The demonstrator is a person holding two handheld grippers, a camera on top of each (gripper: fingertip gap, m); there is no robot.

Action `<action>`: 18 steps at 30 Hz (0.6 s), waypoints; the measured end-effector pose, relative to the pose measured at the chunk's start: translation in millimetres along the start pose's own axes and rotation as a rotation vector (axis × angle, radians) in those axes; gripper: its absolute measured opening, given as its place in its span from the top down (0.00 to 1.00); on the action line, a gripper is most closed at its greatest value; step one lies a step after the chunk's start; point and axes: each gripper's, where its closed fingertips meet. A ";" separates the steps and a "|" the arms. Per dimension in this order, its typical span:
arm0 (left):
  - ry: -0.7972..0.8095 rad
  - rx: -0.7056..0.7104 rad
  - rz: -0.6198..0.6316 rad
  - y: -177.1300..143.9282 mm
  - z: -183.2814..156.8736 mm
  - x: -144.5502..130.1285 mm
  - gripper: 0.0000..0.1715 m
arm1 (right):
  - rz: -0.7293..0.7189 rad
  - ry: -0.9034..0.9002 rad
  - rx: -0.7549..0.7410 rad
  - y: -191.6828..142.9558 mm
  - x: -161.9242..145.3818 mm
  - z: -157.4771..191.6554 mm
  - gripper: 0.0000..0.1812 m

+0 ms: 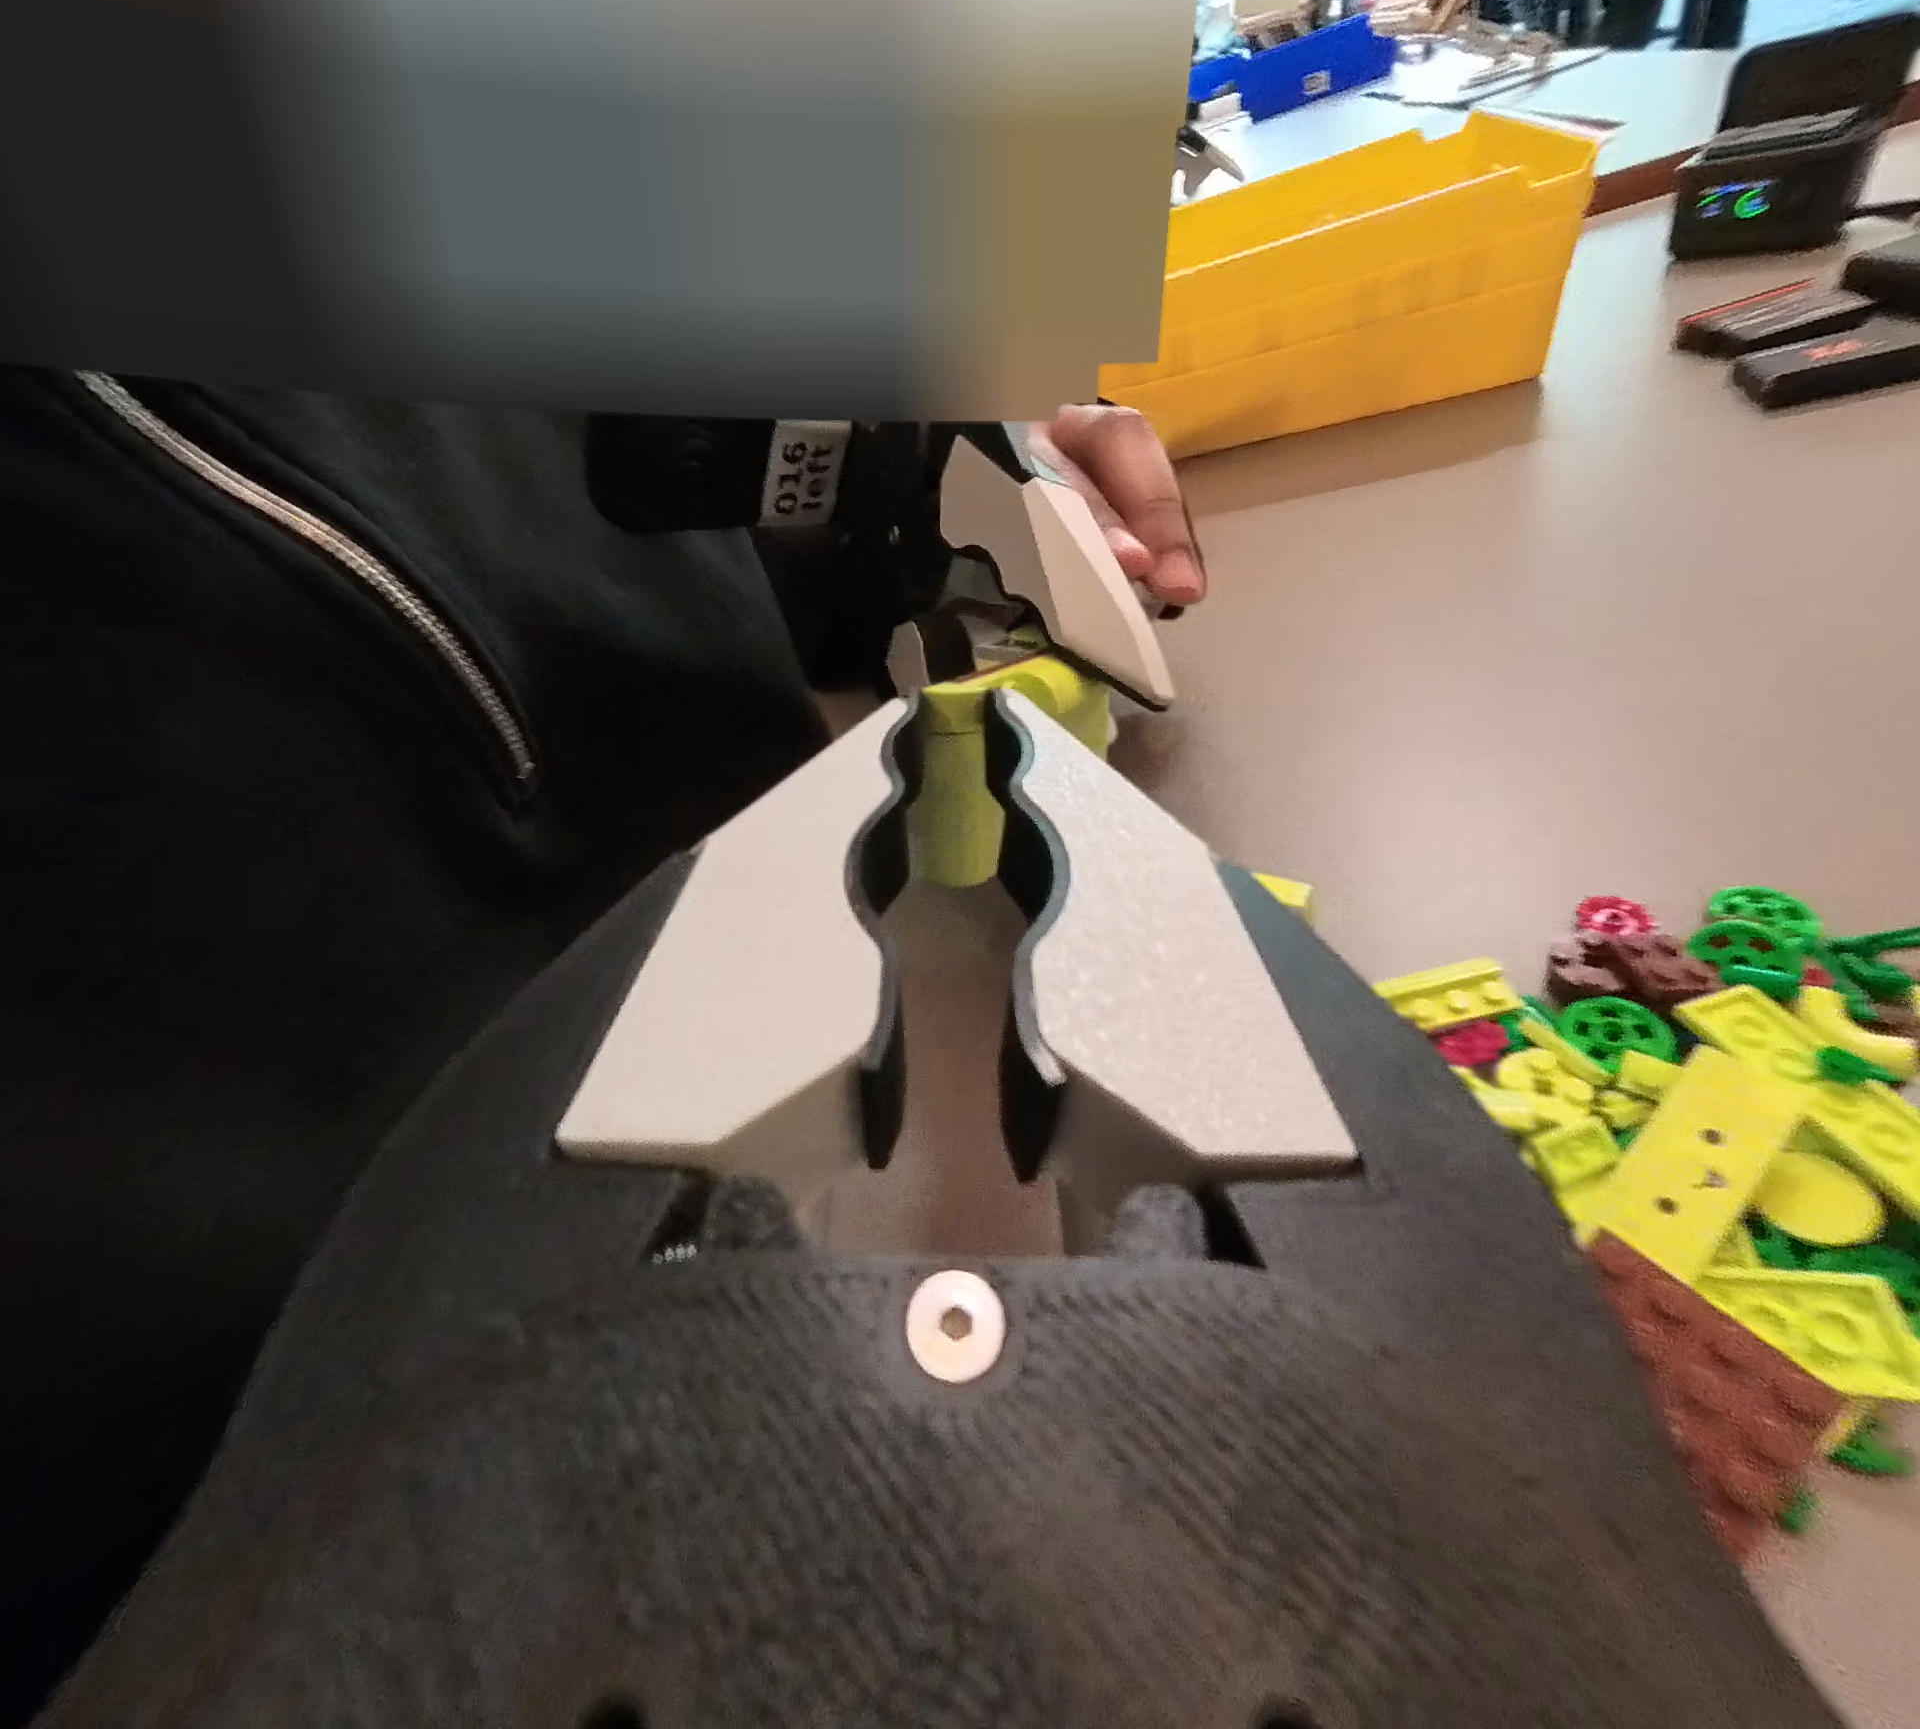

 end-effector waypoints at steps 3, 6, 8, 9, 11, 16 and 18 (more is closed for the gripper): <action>-0.050 -0.029 -0.023 -2.0 -2.1 6.0 0.74 | -0.043 0.089 0.078 -1.5 1.7 3.2 0.95; -0.103 -0.064 -0.045 -4.6 -4.1 10.6 0.74 | -0.070 0.140 0.132 -1.8 2.8 6.0 0.95; -0.136 -0.084 -0.057 -6.4 -4.1 13.7 0.75 | -0.086 0.163 0.157 -2.2 4.1 7.3 0.95; -0.150 -0.093 -0.065 -7.5 -4.1 15.3 0.75 | -0.092 0.170 0.167 -2.2 4.9 8.0 0.95; -0.197 -0.110 -0.084 -9.4 -3.1 18.7 0.75 | -0.103 0.177 0.175 -2.5 6.9 8.6 0.95; -0.143 -0.068 -0.044 -6.9 0.2 11.8 0.75 | -0.067 0.147 0.086 -3.8 5.4 0.2 0.95; -0.017 -0.012 0.053 -1.8 0.3 -3.4 0.75 | 0.009 0.083 -0.041 -6.0 -2.2 -12.4 0.96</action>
Point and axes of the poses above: each gripper's, where its closed fingertips meet, y out along the fingers, x out of its top, z = x × y across the jaws, and after that the axes turned 4 degrees about x, right-handed
